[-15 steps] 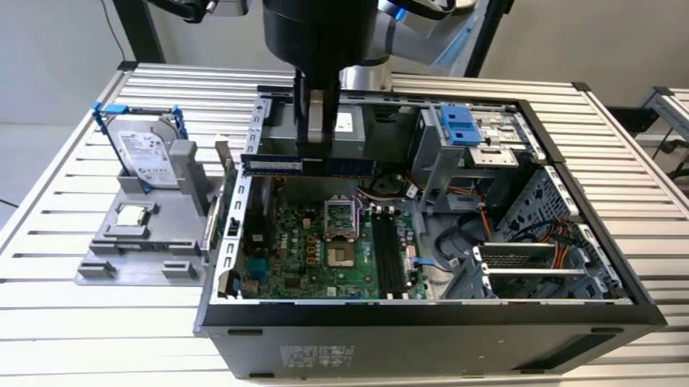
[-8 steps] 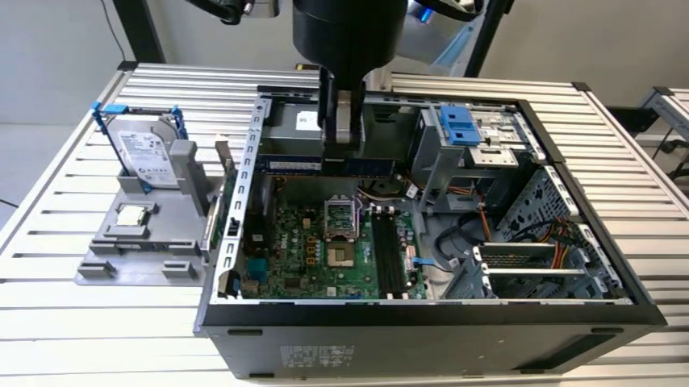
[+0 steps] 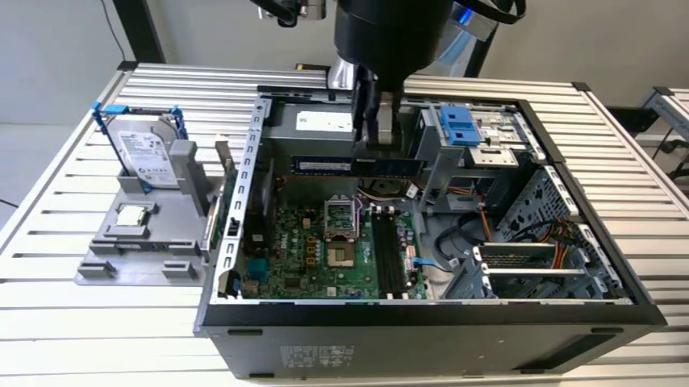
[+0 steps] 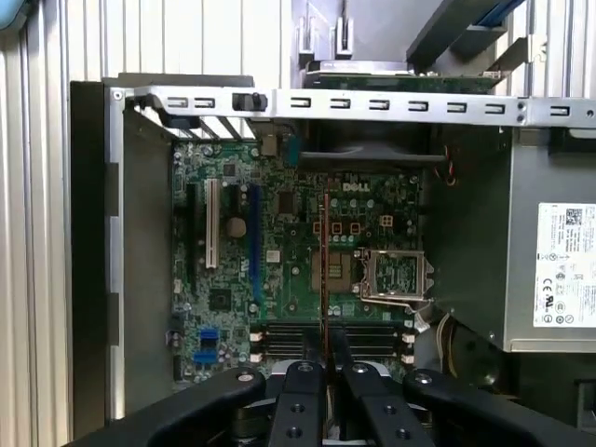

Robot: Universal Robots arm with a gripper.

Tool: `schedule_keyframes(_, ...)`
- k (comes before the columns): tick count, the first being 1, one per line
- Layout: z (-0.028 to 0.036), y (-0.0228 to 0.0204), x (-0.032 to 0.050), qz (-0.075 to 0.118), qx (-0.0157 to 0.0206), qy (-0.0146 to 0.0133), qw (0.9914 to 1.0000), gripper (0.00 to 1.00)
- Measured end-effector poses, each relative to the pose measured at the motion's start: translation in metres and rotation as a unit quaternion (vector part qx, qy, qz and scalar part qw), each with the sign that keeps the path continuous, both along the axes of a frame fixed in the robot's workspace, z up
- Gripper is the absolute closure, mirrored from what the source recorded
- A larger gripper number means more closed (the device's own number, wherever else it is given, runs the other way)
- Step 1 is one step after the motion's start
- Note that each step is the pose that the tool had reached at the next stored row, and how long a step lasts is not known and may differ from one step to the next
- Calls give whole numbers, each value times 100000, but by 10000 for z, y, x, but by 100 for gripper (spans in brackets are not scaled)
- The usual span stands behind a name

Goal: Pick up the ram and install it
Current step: 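Pick up the ram and move it above insertion slot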

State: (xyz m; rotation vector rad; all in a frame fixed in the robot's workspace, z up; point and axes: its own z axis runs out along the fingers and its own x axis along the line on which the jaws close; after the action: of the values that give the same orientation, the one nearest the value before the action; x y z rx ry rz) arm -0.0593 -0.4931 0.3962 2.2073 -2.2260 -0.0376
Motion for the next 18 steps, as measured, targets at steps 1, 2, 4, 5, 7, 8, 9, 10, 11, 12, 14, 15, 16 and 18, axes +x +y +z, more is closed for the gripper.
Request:
schedule_keyframes(1,0,0,34,28,-1,16,100000,100)
schedule_keyframes(2,0,0,67,55,2,33,100000,100)
schedule_keyframes(4,0,0,133,120,1,63,100000,100)
schedule_keyframes(5,0,0,167,148,4,79,100000,100)
schedule_keyframes(7,0,0,232,205,-5,114,100000,100)
schedule_keyframes(8,0,0,265,234,0,128,100000,100)
schedule_keyframes(9,0,0,298,268,-3,144,100000,100)
schedule_keyframes(10,0,0,331,295,-3,159,99999,100)
schedule_keyframes(11,0,0,364,323,1,173,99999,100)
schedule_keyframes(12,0,0,396,351,0,187,99999,100)
schedule_keyframes(14,0,0,462,410,-3,220,99999,100)
schedule_keyframes(15,0,0,494,439,0,233,99999,100)
schedule_keyframes(16,0,0,527,470,2,247,99999,100)
schedule_keyframes(18,0,0,591,526,2,276,99998,100)
